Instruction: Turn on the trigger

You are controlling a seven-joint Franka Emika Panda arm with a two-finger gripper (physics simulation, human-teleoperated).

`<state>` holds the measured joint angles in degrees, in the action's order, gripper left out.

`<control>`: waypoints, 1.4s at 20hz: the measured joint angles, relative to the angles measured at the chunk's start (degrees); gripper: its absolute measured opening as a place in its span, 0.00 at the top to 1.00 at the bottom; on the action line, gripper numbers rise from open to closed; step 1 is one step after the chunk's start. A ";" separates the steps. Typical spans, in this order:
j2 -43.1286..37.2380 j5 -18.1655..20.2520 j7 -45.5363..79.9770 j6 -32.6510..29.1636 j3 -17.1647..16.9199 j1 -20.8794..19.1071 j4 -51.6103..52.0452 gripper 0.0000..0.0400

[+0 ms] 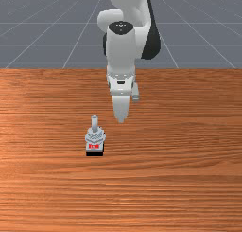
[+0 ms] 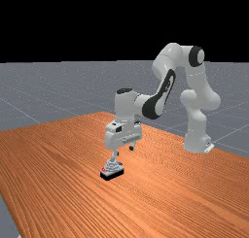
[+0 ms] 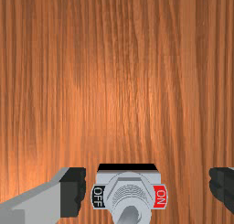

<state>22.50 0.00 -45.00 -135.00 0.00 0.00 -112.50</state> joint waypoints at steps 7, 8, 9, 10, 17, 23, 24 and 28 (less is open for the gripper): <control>-11.74 -6.99 29.16 -8.72 -7.35 2.22 -23.45 0.64; -13.64 -8.19 42.32 -8.47 -9.61 2.38 -28.47 0.78; -14.31 -7.58 54.72 -6.74 -11.00 2.77 -30.52 0.86; -14.31 -5.73 66.34 -4.39 -11.93 3.29 -30.87 0.92; -12.25 0.08 82.88 -0.38 -12.84 3.59 -29.88 1.00; -9.87 1.14 83.09 -1.92 -12.39 3.66 -27.98 1.00; -8.29 1.70 82.78 -1.89 -12.27 3.43 -25.55 1.00; 1.19 3.76 83.05 3.15 -11.90 1.99 -11.10 1.00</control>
<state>23.69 3.76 38.05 -131.85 -11.90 1.99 -123.60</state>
